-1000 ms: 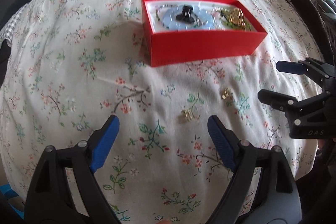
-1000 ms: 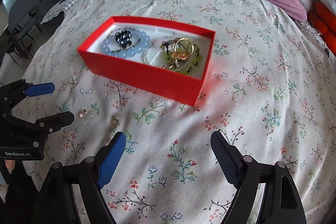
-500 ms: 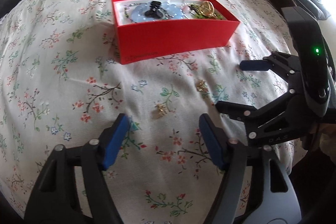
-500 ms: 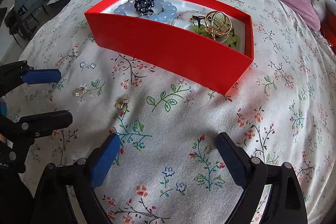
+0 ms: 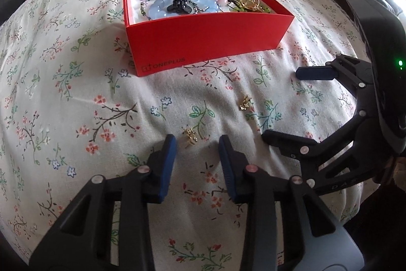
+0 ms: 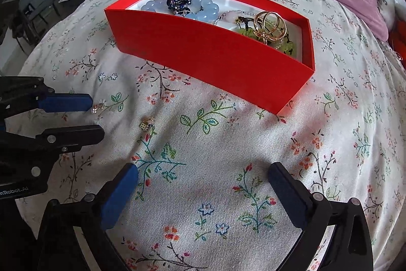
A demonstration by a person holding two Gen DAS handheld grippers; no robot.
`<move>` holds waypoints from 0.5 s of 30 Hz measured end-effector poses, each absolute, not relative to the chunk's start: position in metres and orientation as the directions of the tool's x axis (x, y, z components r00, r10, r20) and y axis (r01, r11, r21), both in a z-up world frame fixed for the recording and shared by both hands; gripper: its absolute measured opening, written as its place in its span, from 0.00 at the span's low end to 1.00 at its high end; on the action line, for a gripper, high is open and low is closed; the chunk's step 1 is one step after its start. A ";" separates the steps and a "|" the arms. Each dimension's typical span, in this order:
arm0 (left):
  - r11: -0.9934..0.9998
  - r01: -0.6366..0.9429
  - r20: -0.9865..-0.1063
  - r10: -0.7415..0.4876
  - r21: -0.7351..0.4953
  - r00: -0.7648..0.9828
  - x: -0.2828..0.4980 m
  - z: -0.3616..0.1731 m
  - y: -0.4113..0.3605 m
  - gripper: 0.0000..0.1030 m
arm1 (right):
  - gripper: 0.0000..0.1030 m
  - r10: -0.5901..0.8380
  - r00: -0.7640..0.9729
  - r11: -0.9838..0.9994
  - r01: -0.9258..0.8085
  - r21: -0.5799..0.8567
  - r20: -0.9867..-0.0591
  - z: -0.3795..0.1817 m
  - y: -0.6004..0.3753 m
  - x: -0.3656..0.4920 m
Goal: Organize jewelry
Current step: 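Lower the left tool onto a small gold stud earring and close it, then grasp another gold stud earring with right tool while left tool holds its earring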
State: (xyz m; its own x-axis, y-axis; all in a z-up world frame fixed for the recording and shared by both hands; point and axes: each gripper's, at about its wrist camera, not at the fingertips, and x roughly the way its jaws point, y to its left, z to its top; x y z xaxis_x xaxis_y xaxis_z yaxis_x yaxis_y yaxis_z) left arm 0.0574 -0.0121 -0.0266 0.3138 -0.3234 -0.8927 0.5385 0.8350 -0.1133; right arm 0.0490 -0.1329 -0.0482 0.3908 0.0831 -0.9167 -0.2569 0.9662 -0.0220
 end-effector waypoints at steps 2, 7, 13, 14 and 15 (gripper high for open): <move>0.837 0.539 -0.895 -0.307 -0.092 0.324 0.058 -0.027 -0.013 0.26 | 1.00 0.083 0.390 0.966 -0.259 -0.023 -0.917 -0.048 -0.132 0.051; 0.831 0.552 -0.898 -0.290 -0.065 0.331 0.057 -0.027 -0.016 0.12 | 1.00 0.081 0.387 0.964 -0.263 -0.026 -0.918 -0.047 -0.132 0.052; 0.827 0.558 -0.899 -0.294 -0.069 0.325 0.057 -0.022 -0.014 0.09 | 0.99 0.091 0.397 0.964 -0.265 -0.019 -0.913 -0.044 -0.129 0.056; 0.829 0.554 -0.899 -0.296 -0.073 0.324 0.058 -0.020 -0.013 0.06 | 0.98 0.098 0.399 0.964 -0.267 -0.013 -0.912 -0.044 -0.129 0.056; 0.833 0.549 -0.898 -0.296 -0.076 0.325 0.058 -0.018 -0.011 0.06 | 0.96 0.104 0.398 0.963 -0.271 -0.008 -0.911 -0.043 -0.128 0.057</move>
